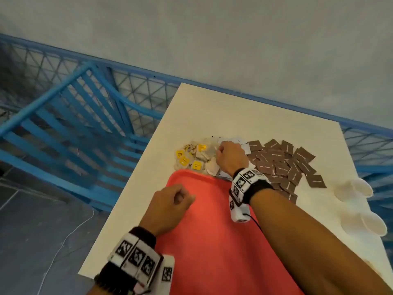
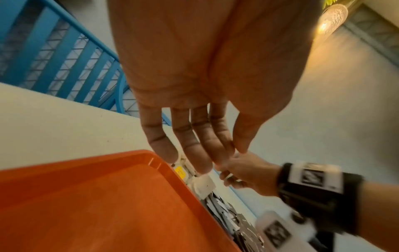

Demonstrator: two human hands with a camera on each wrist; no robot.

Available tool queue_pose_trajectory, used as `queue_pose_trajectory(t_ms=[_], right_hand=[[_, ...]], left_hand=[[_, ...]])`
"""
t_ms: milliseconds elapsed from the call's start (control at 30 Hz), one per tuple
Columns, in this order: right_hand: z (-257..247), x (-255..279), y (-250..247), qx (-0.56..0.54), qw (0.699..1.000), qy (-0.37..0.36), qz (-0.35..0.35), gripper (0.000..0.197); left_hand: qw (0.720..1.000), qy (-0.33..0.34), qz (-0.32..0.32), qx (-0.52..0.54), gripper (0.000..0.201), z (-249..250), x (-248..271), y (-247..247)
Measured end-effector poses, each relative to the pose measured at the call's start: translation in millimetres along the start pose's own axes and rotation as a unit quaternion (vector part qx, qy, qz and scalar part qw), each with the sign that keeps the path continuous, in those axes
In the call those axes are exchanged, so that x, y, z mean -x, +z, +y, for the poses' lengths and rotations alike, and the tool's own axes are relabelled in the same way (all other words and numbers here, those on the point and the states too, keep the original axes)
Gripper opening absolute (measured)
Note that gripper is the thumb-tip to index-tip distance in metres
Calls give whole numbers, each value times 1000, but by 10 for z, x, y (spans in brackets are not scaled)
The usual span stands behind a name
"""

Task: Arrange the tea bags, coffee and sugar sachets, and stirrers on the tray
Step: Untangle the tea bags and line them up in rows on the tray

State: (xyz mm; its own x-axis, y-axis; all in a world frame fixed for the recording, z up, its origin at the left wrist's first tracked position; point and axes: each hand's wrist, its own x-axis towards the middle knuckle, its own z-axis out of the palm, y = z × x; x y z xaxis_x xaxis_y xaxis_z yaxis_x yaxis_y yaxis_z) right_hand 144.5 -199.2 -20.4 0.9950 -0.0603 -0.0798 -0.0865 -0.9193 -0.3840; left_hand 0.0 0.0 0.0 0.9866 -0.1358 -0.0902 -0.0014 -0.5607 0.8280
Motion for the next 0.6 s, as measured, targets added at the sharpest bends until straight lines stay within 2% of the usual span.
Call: queue_pose_trajectory(t_ms=[67,200,267,333,433,533,600], right_hand=[[-104,-75,66,54,998,-21,-17,22],[-262,-168,308,167,978,-70,-103,45],[-257,-213,408,205,968,-89,-111,44],[-252,-241,480,205,970,-99,-88,37],[-211,-283,484,141,982,-103,-79,29],[-45,-396,294,0,996,-77,-55,21],[104,-417,55,-113,993,-37,-23,12]], left_hand=[[999,-13,-8,35,26,-41,129,50],[997,-30,-11,71,25,-138,418,82],[997,-36,-2,71,25,-178,465,53],[997,-38,6,70,24,-192,494,33],[996,-37,12,79,24,-216,485,-31],[996,-26,6,89,33,-228,469,-80],[994,-27,9,102,30,-226,457,-97]])
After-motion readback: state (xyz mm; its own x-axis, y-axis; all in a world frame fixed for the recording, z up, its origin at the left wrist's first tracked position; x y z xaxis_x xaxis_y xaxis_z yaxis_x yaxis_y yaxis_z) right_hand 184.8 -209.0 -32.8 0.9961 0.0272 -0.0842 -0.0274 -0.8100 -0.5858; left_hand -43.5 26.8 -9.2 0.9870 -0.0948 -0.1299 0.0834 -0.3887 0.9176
